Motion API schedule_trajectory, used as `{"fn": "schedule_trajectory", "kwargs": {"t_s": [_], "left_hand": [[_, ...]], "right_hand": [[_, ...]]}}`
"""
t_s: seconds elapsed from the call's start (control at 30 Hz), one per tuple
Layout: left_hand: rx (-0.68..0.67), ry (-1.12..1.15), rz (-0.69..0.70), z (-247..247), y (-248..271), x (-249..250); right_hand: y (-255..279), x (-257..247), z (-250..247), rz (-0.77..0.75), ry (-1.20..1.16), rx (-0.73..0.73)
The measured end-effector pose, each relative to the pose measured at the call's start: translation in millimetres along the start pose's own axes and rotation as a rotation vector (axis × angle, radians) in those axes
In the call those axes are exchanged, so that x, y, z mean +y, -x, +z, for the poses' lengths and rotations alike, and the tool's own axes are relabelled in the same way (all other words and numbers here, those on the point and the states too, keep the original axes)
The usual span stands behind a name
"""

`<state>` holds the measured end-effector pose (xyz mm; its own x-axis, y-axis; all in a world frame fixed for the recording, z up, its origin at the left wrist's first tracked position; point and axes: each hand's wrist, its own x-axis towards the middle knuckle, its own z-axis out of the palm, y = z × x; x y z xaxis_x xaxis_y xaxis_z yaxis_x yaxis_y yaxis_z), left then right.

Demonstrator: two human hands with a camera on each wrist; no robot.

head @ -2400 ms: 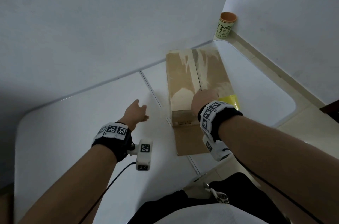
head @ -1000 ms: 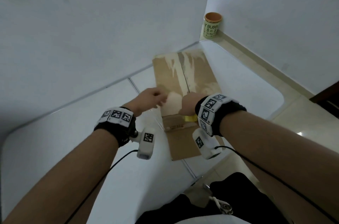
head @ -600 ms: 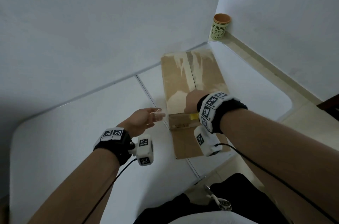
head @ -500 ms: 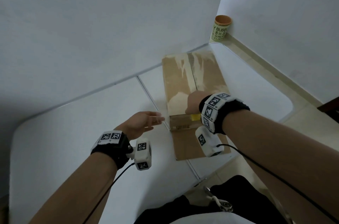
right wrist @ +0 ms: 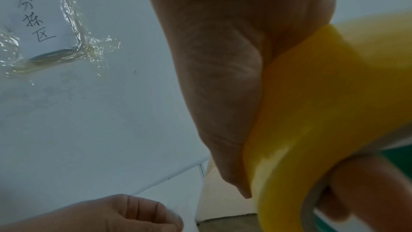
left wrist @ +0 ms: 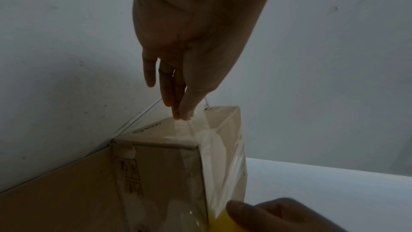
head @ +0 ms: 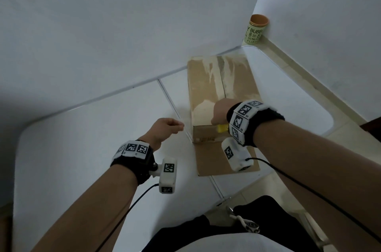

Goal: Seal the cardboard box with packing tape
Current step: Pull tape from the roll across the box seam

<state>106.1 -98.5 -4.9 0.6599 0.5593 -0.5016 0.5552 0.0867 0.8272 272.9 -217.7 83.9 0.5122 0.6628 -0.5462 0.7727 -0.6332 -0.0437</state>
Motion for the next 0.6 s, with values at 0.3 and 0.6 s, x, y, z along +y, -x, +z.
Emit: {"fn": "schedule_trajectory", "kwargs": {"t_s": [0.3,0.6], "left_hand": [[0.146,-0.072,0.065,26.7,-19.0,-2.6],[0.185,0.010,-0.046,44.1,-30.3,2.7]], "right_hand": [[1.6,1.6,-10.3,0.017,0.059,-0.076],[4.8,-1.5,-18.9,-0.017,0.164,-0.132]]}}
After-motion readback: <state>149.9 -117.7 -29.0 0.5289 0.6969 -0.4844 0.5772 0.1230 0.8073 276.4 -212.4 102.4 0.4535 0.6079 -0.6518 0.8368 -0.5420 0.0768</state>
